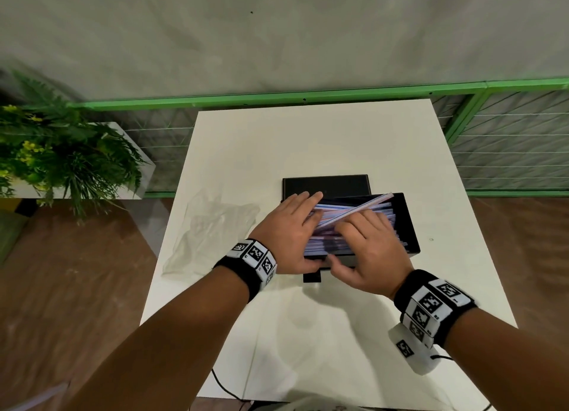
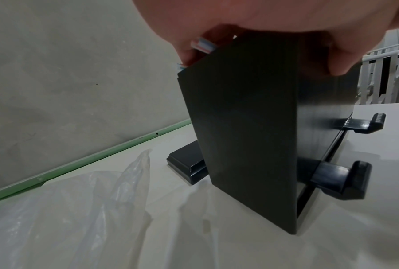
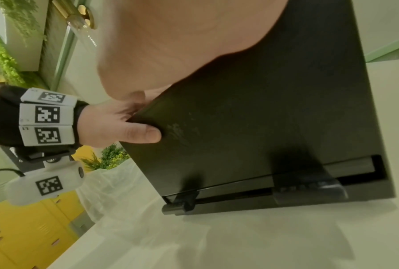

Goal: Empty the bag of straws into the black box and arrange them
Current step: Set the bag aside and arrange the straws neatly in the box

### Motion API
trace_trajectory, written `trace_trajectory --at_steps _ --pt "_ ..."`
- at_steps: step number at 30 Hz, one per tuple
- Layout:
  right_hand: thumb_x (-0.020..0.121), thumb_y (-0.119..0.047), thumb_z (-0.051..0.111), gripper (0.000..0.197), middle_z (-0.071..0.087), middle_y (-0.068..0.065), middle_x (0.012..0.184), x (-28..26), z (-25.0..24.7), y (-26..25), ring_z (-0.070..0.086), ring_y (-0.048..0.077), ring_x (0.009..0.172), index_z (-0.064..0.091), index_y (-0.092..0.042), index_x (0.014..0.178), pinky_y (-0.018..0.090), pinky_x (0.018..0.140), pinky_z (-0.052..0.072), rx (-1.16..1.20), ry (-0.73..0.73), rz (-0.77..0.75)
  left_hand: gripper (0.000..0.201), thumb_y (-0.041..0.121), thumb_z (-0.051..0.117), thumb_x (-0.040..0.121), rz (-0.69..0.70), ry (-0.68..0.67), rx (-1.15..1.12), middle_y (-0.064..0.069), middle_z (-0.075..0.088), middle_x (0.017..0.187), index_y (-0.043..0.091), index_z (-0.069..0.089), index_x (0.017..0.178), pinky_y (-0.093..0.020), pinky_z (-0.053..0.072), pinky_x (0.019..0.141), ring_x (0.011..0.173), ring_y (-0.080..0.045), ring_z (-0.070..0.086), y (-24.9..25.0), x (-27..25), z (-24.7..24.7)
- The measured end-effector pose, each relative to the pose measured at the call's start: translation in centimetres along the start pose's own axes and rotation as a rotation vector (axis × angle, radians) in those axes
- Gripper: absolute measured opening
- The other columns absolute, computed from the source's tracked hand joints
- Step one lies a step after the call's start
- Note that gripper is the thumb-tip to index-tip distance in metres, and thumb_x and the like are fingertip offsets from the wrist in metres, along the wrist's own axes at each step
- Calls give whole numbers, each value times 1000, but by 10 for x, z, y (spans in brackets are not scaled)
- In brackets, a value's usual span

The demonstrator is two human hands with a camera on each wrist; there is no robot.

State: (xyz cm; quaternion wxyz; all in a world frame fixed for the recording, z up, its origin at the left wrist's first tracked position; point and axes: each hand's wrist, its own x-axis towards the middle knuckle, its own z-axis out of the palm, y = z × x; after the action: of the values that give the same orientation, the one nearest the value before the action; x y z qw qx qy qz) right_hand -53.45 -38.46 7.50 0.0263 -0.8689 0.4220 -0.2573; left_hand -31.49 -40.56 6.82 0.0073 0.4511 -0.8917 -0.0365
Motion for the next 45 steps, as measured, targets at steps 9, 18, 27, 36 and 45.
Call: trace_trajectory --at_steps 9,18,27,36,45 --pt "86 -39 61 42 60 12 105 30 1 2 55 32 95 66 -6 110 47 88 42 -100 -118 49 117 69 64 73 -14 23 -36 -19 36 160 -3 24 157 -48 23 125 148 -36 37 1 1 -1" --pt "77 -65 40 64 59 6 100 35 16 3 52 29 96 66 -16 108 45 85 40 -162 -470 290 130 83 55 70 -28 5 77 -14 41 157 -2 14 158 -56 7 127 147 -29 39 -2 0 -7" --pt "76 -65 36 57 63 5 92 35 16 2 59 28 85 53 -15 97 40 80 43 -107 -512 304 127 79 60 68 -66 32 -14 -11 38 160 4 14 160 -43 10 129 149 -26 34 0 -2 -3" --pt "75 -73 40 66 58 4 100 38 20 5 50 26 101 68 -16 96 45 88 38 -186 -571 318 123 75 64 71 -69 41 -72 -13 37 159 4 17 160 -43 21 127 148 -28 34 0 -2 0" --pt "77 -70 39 53 61 1 90 37 18 5 58 24 85 52 -20 92 42 82 43 -142 -568 289 121 75 61 72 -70 39 -70 -13 35 161 5 18 160 -43 19 127 150 -27 32 -1 -2 3"
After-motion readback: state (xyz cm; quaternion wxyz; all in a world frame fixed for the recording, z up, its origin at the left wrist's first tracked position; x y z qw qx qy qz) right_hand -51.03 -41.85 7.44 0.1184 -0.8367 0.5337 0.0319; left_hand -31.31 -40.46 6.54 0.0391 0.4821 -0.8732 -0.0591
